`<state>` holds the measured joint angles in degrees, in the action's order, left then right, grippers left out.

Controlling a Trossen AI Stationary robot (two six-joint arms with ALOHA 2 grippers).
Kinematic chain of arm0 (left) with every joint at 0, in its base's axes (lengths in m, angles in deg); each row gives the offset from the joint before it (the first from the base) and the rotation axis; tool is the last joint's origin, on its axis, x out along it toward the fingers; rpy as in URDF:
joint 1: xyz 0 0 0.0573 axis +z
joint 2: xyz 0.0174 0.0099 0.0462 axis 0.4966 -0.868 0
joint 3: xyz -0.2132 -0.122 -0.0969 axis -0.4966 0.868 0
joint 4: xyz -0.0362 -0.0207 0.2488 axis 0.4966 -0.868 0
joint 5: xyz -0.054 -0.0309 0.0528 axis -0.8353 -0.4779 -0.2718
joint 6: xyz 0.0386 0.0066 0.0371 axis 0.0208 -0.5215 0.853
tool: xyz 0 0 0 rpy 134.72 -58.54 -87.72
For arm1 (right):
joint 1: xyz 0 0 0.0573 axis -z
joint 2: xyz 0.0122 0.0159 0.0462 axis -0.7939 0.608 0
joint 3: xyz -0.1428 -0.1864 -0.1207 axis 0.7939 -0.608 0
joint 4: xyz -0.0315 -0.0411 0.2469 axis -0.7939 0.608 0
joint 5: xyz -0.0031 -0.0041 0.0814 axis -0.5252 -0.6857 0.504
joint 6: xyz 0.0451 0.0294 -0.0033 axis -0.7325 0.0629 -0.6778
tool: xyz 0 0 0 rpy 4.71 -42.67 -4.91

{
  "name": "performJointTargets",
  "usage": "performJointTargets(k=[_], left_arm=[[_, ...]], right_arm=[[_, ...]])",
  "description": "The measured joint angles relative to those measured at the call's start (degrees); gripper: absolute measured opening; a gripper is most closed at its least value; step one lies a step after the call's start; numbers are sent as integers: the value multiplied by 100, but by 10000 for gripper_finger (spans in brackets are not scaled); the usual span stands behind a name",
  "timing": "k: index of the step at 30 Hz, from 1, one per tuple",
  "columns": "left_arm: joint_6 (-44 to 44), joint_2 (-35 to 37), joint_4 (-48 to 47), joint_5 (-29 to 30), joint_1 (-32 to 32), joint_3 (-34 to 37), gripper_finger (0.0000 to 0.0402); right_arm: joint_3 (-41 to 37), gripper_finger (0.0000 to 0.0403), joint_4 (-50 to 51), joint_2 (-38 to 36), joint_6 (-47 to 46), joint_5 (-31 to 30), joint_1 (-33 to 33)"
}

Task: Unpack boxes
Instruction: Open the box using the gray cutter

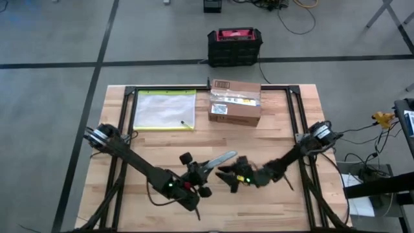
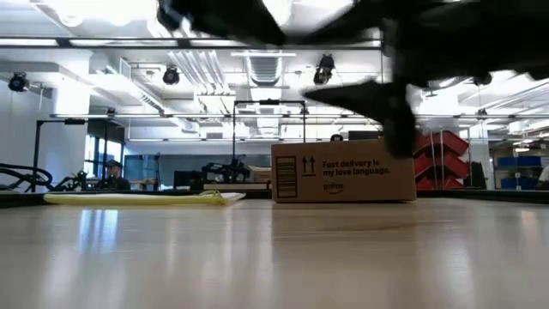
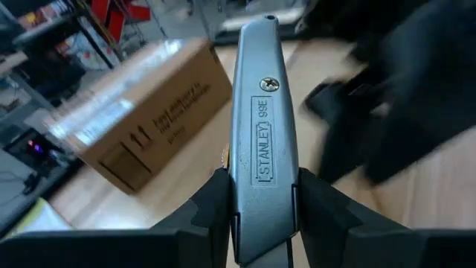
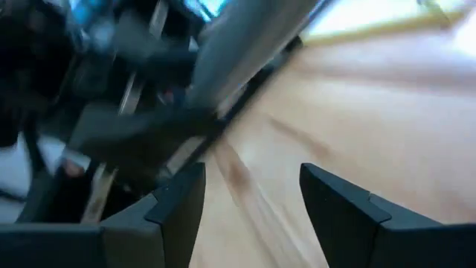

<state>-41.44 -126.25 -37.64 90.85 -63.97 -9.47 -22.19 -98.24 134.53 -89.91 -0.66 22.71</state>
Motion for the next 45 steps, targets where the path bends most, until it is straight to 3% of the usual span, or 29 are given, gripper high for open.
performJointTargets(k=[3, 7, 14, 22, 27, 37, 43, 45], left_arm=[[155, 185, -70, 189, -101, 2, 102], [238, 263, -144, 370, -156, 10, 102], [233, 170, -157, 435, -133, 22, 102], [275, 168, 54, 527, -178, 22, 102], [471, 168, 272, 546, -214, 26, 102], [518, 168, 291, 850, -368, 37, 101], [462, 163, 241, 736, -396, 37, 102], [473, 163, 217, 574, -411, 37, 124]], right_arm=[[118, 226, -593, 46, 589, 191, 141], [355, 238, -599, -14, 1132, 160, 210], [758, 233, -238, -30, 1182, 195, 279], [1001, 199, -61, -28, 1146, 158, 367], [1241, 172, 569, -29, 829, 200, 418], [1345, 81, 577, -39, 983, 125, 430], [1386, 68, 590, -48, 1033, 106, 443], [1397, 64, 627, -48, 1121, 176, 444]])
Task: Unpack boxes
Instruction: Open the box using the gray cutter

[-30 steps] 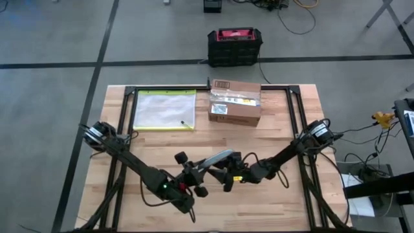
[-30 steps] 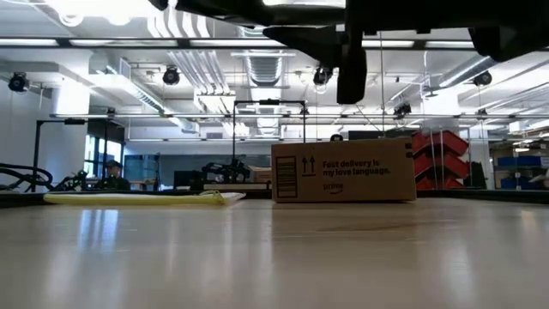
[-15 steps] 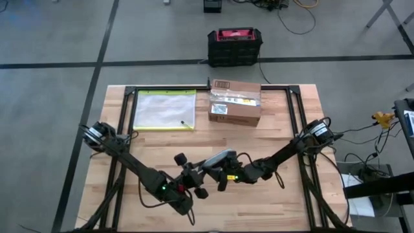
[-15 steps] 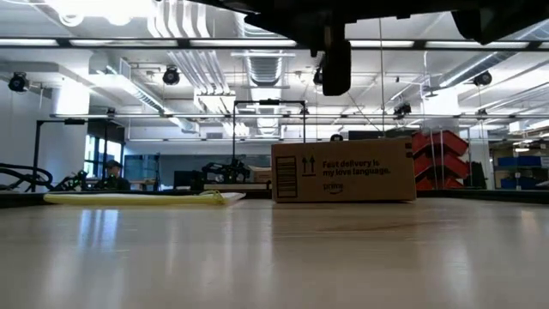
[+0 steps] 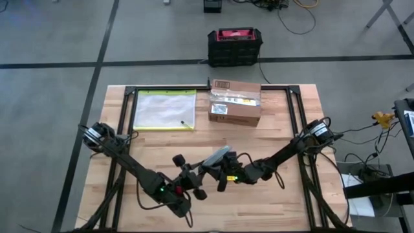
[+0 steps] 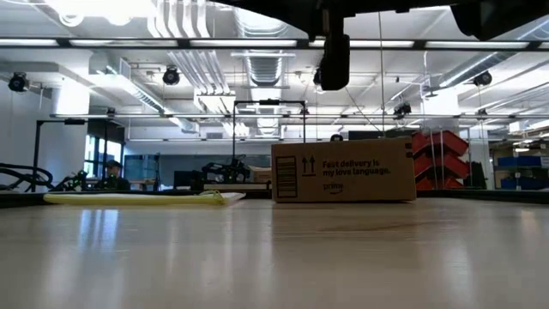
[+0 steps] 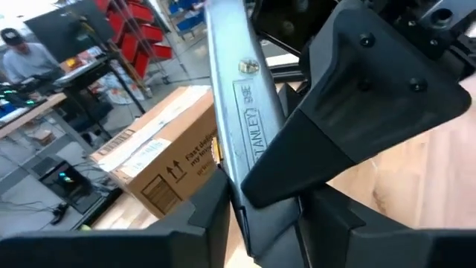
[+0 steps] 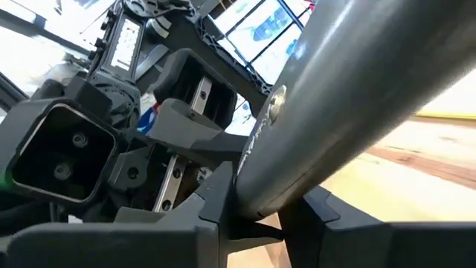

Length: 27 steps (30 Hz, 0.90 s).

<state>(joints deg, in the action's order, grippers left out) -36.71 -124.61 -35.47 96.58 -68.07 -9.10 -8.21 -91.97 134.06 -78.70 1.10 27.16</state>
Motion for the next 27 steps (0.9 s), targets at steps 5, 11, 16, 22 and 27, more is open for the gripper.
performJointTargets(k=[5, 11, 16, 22, 27], left_arm=[[35, -4, -7, -267, -71, 0, 168], [33, -4, -21, -272, -151, 0, 173], [-146, 4, -205, -300, -318, 0, 162], [-926, 283, -1084, -481, -638, -1, 152], [-1863, 468, -1971, -497, -832, -2, 142]], right_arm=[[0, 52, 68, 11, 154, 183, -6], [9, 52, 77, 11, 354, 283, -8], [15, 51, 173, 11, 484, 496, -6], [28, 51, 431, -11, 715, 574, 38], [28, 50, 859, -86, 1273, 953, 132]])
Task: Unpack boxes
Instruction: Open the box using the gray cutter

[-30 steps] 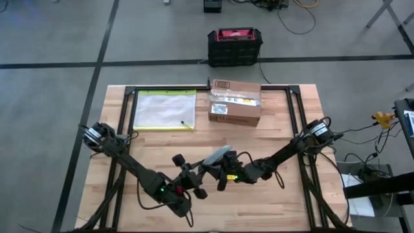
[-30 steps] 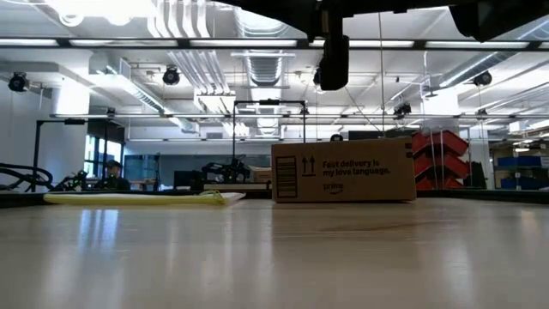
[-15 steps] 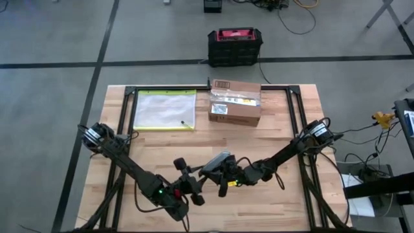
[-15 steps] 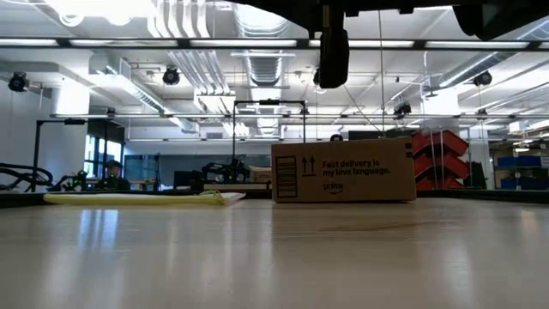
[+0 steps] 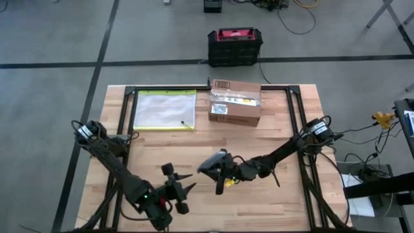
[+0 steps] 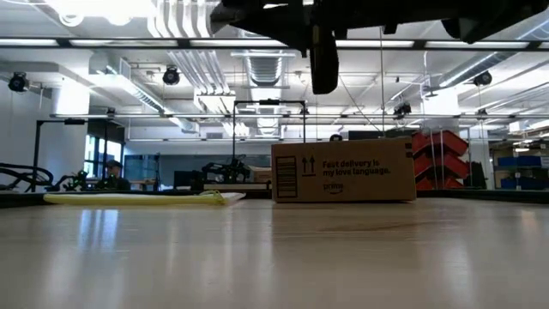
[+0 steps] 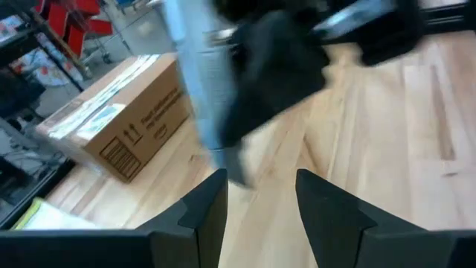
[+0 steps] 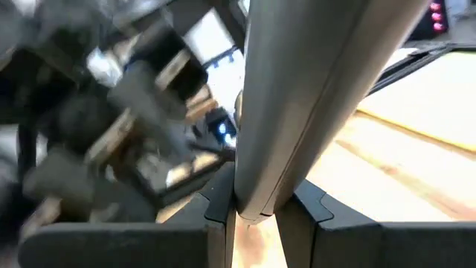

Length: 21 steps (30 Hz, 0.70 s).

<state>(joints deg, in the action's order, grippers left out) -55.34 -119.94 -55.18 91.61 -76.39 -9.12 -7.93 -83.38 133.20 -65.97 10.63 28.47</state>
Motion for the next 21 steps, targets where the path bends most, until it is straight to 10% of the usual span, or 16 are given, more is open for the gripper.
performJointTargets(k=[11, 21], left_arm=[[-543, 0, 308, 159, 238, 519, 108], [-528, 7, 656, 290, 443, 931, 92]], right_arm=[[-2, 50, 950, -185, 879, 1222, 254], [-2, 50, 1414, -185, 1195, 1151, 341]])
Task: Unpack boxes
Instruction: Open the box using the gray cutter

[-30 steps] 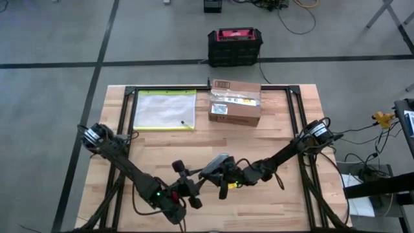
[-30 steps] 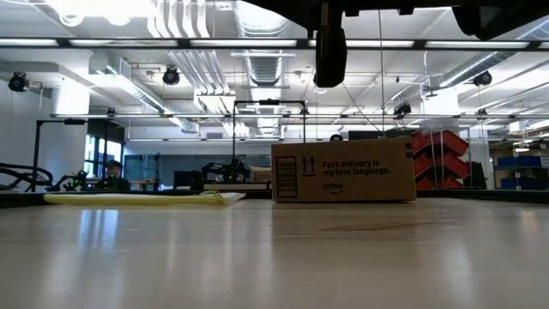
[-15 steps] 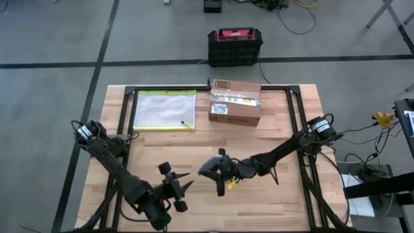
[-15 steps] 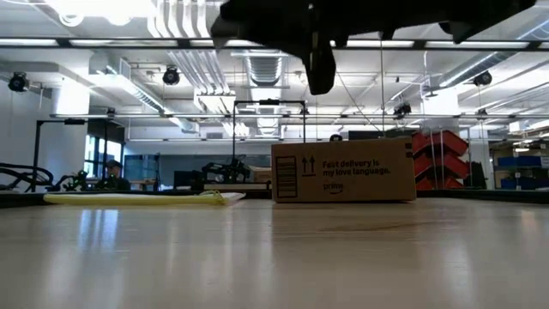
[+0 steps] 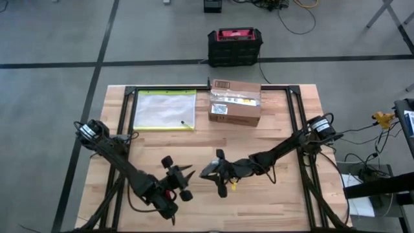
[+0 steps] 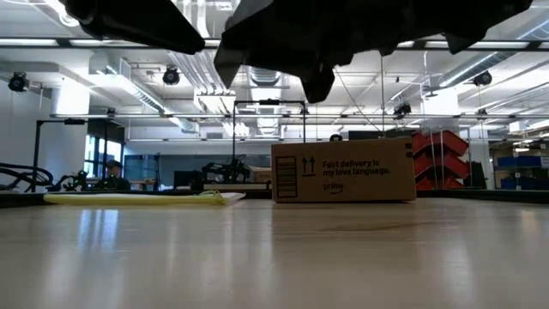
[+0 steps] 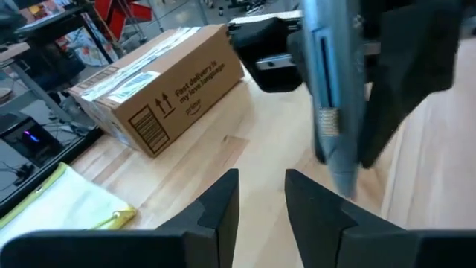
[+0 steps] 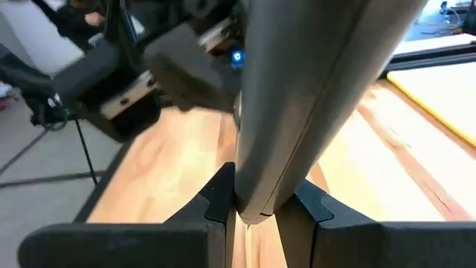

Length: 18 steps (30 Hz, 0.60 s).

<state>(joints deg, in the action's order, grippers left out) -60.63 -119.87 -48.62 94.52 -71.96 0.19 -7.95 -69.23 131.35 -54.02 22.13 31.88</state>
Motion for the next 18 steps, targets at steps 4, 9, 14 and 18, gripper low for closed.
performJointTargets(k=[4, 9, 14, 18], left_arm=[[-19, 0, 8, 4, 65, 6, 83], [13, 0, -22, 4, 91, 11, 79], [5, 2, -123, 2, 110, 40, 79], [-352, 13, -97, -150, 259, 167, 79]], right_arm=[[0, 50, -30, 0, 8, -216, 105], [0, 50, -7, 0, -125, -184, 160], [0, 50, 15, 0, -274, -152, 243], [0, 50, 0, 0, -21, -185, 330]])
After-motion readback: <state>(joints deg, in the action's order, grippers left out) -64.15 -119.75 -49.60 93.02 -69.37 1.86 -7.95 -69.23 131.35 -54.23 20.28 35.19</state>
